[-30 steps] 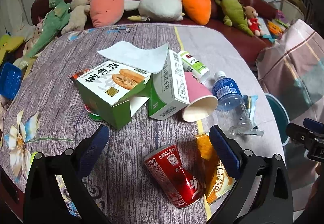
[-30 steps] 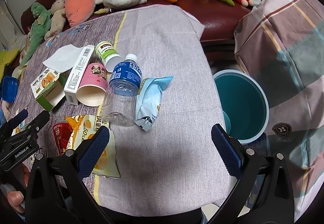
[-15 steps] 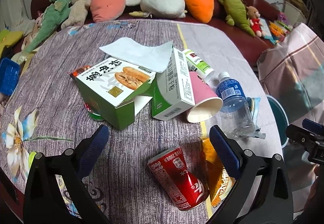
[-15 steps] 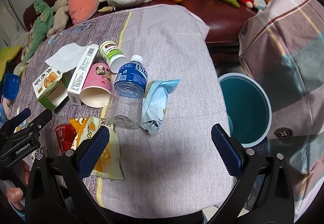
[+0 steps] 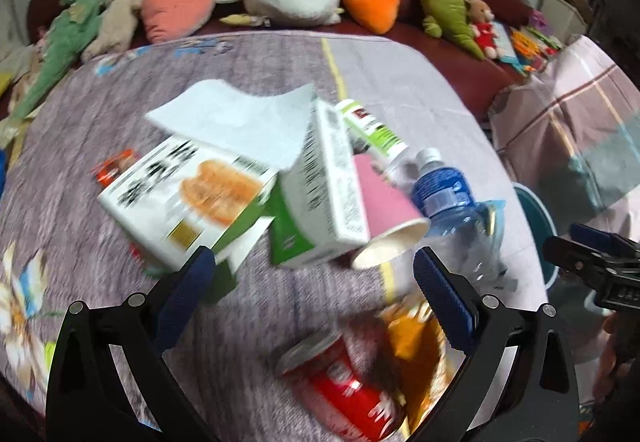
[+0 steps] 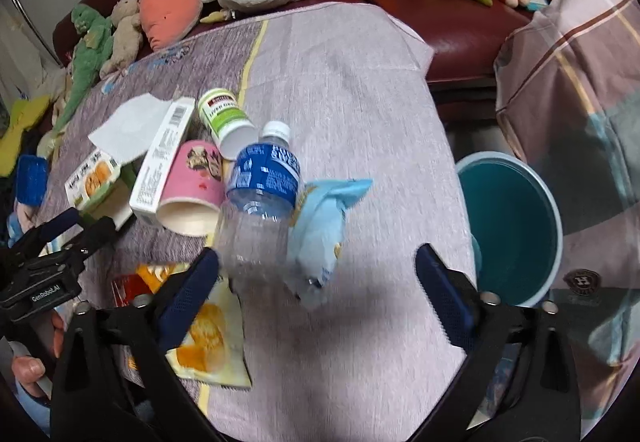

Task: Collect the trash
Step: 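Grasp the white medicine box with the left tool while the right tool grasps the water bottle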

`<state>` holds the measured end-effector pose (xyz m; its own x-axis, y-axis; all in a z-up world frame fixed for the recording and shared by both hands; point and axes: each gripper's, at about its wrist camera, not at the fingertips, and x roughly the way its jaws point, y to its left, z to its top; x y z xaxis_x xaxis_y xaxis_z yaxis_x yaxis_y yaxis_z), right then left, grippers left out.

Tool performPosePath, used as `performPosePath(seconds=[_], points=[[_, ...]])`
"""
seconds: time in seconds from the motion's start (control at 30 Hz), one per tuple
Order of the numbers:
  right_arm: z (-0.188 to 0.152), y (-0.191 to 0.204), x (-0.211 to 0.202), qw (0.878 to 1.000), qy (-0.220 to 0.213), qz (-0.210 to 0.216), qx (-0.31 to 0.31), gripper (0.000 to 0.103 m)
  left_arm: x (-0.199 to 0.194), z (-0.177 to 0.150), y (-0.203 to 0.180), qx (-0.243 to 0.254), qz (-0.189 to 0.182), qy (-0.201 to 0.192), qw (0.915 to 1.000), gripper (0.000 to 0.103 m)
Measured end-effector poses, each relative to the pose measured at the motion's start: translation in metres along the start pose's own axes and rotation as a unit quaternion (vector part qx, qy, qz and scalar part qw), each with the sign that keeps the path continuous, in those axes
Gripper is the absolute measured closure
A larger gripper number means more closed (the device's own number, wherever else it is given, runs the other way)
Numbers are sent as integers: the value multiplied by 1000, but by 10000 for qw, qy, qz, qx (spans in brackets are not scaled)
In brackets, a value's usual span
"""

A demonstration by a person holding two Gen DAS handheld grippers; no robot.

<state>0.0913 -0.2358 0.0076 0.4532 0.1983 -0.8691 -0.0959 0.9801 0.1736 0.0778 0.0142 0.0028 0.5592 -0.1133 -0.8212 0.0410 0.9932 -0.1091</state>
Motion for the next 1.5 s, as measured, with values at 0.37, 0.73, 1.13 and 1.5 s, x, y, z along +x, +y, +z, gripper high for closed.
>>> performPosePath(seconds=[0.37, 0.73, 1.13, 1.5], points=[[13, -15, 13, 9998, 0, 92, 191, 16, 57, 55, -21, 257, 111, 566, 9980, 42], [28, -9, 33, 9986, 166, 471, 147, 37, 75, 53, -15, 385, 533, 702, 9954, 38], [37, 21, 66, 9937, 619, 935, -82, 40, 71, 28, 15, 81, 225, 784, 9966, 49], [44, 31, 108, 9883, 1210, 930, -54, 37, 86, 35, 15, 63, 115, 865, 9962, 67]])
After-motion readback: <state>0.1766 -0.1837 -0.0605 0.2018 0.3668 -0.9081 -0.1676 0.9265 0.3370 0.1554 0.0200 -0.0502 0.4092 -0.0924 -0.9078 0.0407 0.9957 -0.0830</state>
